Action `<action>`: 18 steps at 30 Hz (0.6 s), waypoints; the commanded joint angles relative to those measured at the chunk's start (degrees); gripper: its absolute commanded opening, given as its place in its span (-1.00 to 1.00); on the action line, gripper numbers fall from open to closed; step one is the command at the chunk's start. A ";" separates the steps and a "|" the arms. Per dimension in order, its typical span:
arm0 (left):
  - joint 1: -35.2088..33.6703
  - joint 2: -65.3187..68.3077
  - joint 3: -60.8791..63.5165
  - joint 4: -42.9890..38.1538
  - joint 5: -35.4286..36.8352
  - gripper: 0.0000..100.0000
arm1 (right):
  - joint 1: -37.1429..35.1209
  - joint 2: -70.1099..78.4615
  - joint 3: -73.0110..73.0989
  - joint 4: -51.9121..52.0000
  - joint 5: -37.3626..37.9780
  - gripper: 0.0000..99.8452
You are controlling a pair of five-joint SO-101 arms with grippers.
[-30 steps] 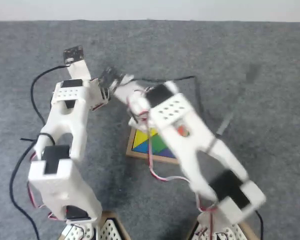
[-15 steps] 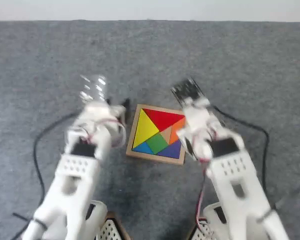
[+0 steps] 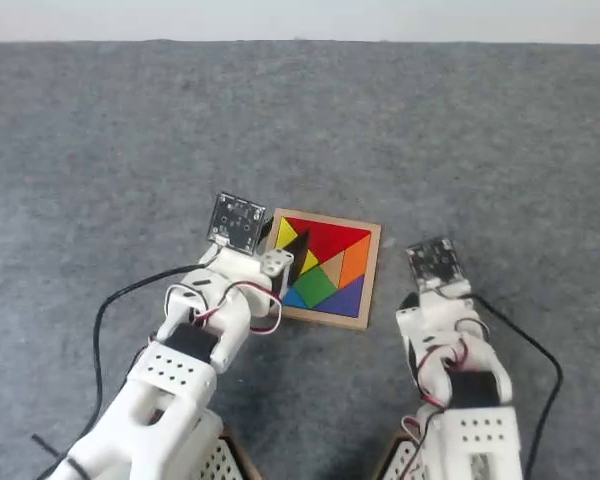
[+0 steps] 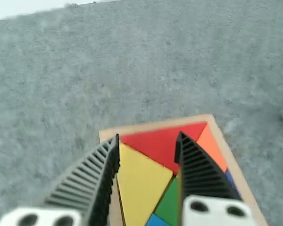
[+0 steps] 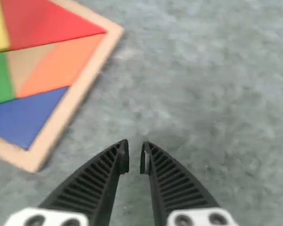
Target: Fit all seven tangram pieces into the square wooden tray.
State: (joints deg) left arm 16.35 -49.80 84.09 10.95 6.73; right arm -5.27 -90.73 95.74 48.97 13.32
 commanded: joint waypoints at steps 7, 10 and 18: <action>0.26 -1.58 6.81 -2.02 -0.79 -0.62 | 2.59 -12.62 0.70 6.90 -0.35 -0.88; 0.26 -2.02 8.31 -2.29 -0.62 -0.62 | 2.42 -12.00 0.70 6.81 -0.35 -0.88; -4.13 -10.11 11.82 -17.67 -3.16 -0.86 | 2.59 -11.82 0.70 6.81 -0.35 -0.88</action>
State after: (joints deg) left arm 14.95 -55.78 96.31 -0.13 5.93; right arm -3.52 -102.68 95.65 55.47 13.23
